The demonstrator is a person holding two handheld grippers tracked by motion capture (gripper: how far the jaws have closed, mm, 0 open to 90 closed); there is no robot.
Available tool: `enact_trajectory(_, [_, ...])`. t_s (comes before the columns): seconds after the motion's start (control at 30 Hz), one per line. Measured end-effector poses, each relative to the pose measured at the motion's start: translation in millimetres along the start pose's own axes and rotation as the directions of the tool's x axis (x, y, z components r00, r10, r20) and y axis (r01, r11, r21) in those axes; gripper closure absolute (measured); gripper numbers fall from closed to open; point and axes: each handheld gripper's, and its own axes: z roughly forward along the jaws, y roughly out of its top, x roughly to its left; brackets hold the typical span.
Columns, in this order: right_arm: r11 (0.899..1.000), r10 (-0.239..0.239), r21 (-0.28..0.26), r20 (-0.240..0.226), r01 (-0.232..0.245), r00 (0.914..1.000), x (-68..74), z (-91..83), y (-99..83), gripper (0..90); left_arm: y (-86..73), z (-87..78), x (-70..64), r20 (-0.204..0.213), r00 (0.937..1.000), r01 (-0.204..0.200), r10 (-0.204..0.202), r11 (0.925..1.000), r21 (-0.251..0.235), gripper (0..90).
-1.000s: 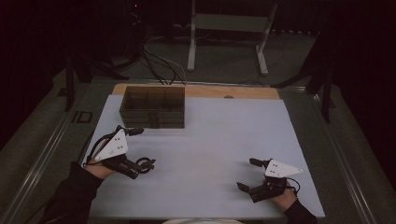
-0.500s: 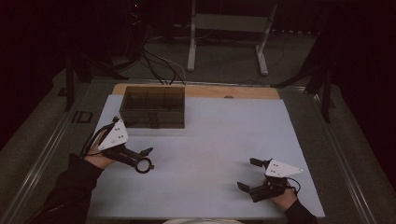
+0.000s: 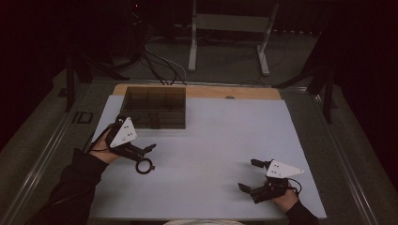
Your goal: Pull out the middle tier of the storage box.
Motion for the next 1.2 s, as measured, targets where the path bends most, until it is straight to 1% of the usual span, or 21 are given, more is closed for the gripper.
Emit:
enact_trajectory(0.07, [1.0,-0.002,0.001,0.002,0.002,1.0,0.2,-0.1,0.0,0.0,-1.5,2.2,-0.9,-0.029,0.9993,-0.02,0.021,0.9995,0.025,0.8])
enact_trajectory(0.2, [1.0,0.002,0.001,0.001,-0.002,1.0,-0.2,0.1,-0.2,0.0,-4.2,7.6,-3.3,-0.04,0.9982,-0.04,0.044,0.9953,0.088,0.8])
enact_trajectory(0.4, [1.0,0.003,0.006,0.0,-0.003,1.0,0.0,1.3,-0.3,0.0,-6.3,15.8,-4.2,-0.072,0.9942,-0.066,0.079,0.9824,0.175,0.8])
enact_trajectory(0.53, [1.0,0.009,0.005,0.0,-0.009,1.0,-0.5,1.0,-0.6,0.0,-2.7,22.4,-6.4,-0.106,0.9869,-0.097,0.122,0.9726,0.211,0.8])
enact_trajectory(0.6, [1.0,0.007,0.007,0.0,-0.007,1.0,0.0,1.1,-0.4,0.0,-0.3,25.4,-10.4,-0.124,0.9772,-0.139,0.172,0.9617,0.236,0.8])
enact_trajectory(0.63, [1.0,0.003,0.007,-0.003,-0.003,1.0,0.3,1.1,-0.5,0.0,1.1,26.9,-11.2,-0.125,0.9777,-0.134,0.168,0.9602,0.245,0.9])
enact_trajectory(0.67, [1.0,0.003,0.008,-0.004,-0.003,1.0,0.5,1.1,-0.6,0.0,1.6,28.5,-14.1,-0.159,0.9647,-0.164,0.21,0.9515,0.26,0.9])
enact_trajectory(0.7, [1.0,0.001,0.009,-0.002,-0.001,1.0,0.5,1.0,-0.6,0.0,1.7,29.4,-15.6,-0.156,0.957,-0.195,0.245,0.9407,0.277,0.9])
enact_trajectory(0.73, [1.0,0.004,0.006,-0.001,-0.004,1.0,0.2,0.9,-0.6,0.0,1.7,31.5,-15.6,-0.159,0.9589,-0.182,0.235,0.9393,0.291,0.9])
enact_trajectory(0.77, [1.0,0.011,0.005,-0.001,-0.011,0.9999,-0.1,0.6,-0.6,0.0,0.9,33.3,-16.9,-0.192,0.944,-0.202,0.268,0.9306,0.305,0.9])
enact_trajectory(0.8, [1.0,0.012,0.004,0.001,-0.012,0.9999,-0.4,0.4,-0.6,0.0,-0.3,34.7,-17.8,-0.181,0.9384,-0.224,0.295,0.9167,0.331,0.9])
enact_trajectory(0.83, [1.0,0.014,0.003,-0.001,-0.014,0.9999,-0.7,0.4,-0.6,0.0,-0.9,36.4,-17.9,-0.176,0.9396,-0.222,0.294,0.9134,0.341,0.9])
enact_trajectory(0.87, [1.0,0.014,0.004,-0.001,-0.014,0.9999,-0.6,0.2,-0.6,0.0,-1.9,37.6,-19.6,-0.196,0.9264,-0.241,0.321,0.9067,0.346,0.9])
enact_trajectory(0.9, [1.0,0.011,0.002,-0.001,-0.011,0.9999,-0.4,0.1,-0.5,0.0,-2.5,38.8,-21.1,-0.19,0.9184,-0.263,0.347,0.894,0.363,0.9])
enact_trajectory(0.93, [1.0,0.01,0.003,-0.002,-0.01,0.9999,-0.2,0.1,-0.4,0.0,-2.3,39.8,-21.3,-0.191,0.9195,-0.258,0.343,0.894,0.367,0.9])
enact_trajectory(0.97, [1.0,0.008,0.003,-0.002,-0.008,1.0,0.0,0.1,-0.3,0.0,-2.1,40.5,-21.5,-0.212,0.9149,-0.25,0.343,0.8944,0.371,0.9])
enact_trajectory(1.03, [1.0,0.006,0.004,-0.001,-0.006,1.0,0.3,0.0,-0.2,0.0,-4.0,44.3,-23.8,-0.209,0.8902,-0.296,0.405,0.8618,0.412,1.0])
enact_trajectory(1.07, [1.0,0.008,0.004,-0.004,-0.008,1.0,0.3,0.0,-0.3,0.0,-5.0,46.1,-23.9,-0.217,0.8888,-0.29,0.403,0.8621,0.416,0.9])
enact_trajectory(1.1, [1.0,0.008,0.004,-0.004,-0.008,1.0,0.2,0.0,-0.3,0.0,-6.7,47.8,-25.0,-0.225,0.877,-0.304,0.424,0.853,0.424,0.9])
enact_trajectory(1.13, [1.0,0.006,0.005,-0.002,-0.006,1.0,0.4,-0.1,-0.2,0.0,-9.1,50.3,-26.9,-0.227,0.8595,-0.326,0.458,0.8327,0.448,0.9])
enact_trajectory(1.2, [1.0,0.009,0.002,-0.008,-0.009,0.9999,0.5,-0.3,-0.1,0.0,-11.5,54.5,-27.9,-0.241,0.8395,-0.335,0.487,0.8125,0.477,1.0])
